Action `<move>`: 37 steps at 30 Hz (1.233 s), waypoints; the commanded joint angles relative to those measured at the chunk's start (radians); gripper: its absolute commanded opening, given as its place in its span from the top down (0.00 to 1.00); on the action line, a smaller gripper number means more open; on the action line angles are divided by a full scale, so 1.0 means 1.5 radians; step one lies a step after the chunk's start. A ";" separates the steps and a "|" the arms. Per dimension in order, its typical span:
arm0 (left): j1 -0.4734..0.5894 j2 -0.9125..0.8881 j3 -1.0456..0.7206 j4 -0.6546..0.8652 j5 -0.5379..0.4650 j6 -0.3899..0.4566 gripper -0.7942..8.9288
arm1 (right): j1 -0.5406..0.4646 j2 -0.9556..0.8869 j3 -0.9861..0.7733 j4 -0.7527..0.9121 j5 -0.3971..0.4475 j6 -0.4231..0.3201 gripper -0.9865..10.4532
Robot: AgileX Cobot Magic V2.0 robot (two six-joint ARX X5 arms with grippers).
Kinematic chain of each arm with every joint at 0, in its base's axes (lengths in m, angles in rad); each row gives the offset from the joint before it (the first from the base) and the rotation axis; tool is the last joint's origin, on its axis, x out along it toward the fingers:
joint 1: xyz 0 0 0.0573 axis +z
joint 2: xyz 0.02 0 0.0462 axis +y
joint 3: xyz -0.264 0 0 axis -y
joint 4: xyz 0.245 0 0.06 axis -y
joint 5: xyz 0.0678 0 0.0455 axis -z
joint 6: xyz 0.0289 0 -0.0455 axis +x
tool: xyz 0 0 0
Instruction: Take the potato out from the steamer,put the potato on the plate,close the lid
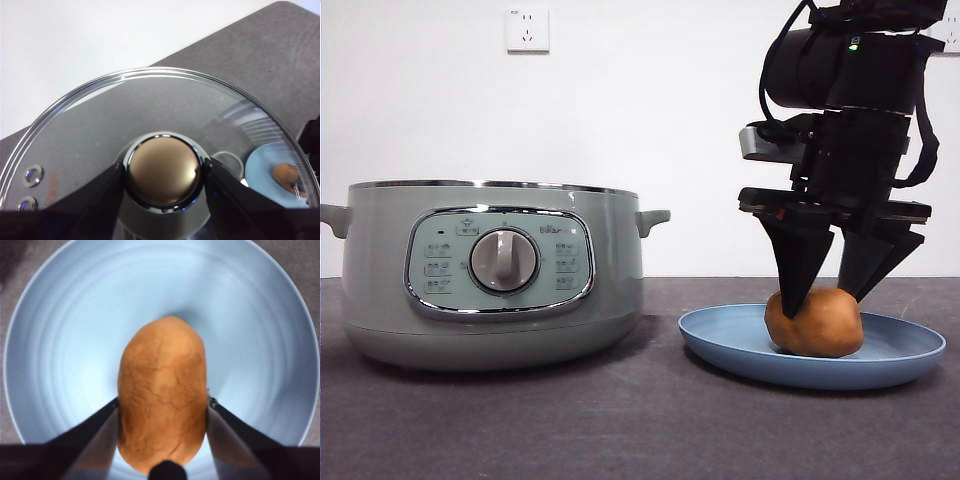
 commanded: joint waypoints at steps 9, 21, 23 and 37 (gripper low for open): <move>-0.003 -0.008 0.007 -0.034 0.010 0.003 0.93 | -0.011 -0.017 0.007 -0.046 -0.001 0.009 0.36; -0.002 -0.003 -0.116 0.000 0.018 0.017 0.93 | -0.010 -0.305 0.038 -0.130 -0.002 0.048 0.36; -0.002 -0.003 -0.168 0.020 0.043 0.023 0.93 | -0.010 -0.360 0.038 -0.156 -0.001 0.062 0.36; -0.001 -0.003 -0.469 0.277 0.059 -0.015 0.93 | -0.011 -0.592 0.038 -0.281 0.007 0.069 0.37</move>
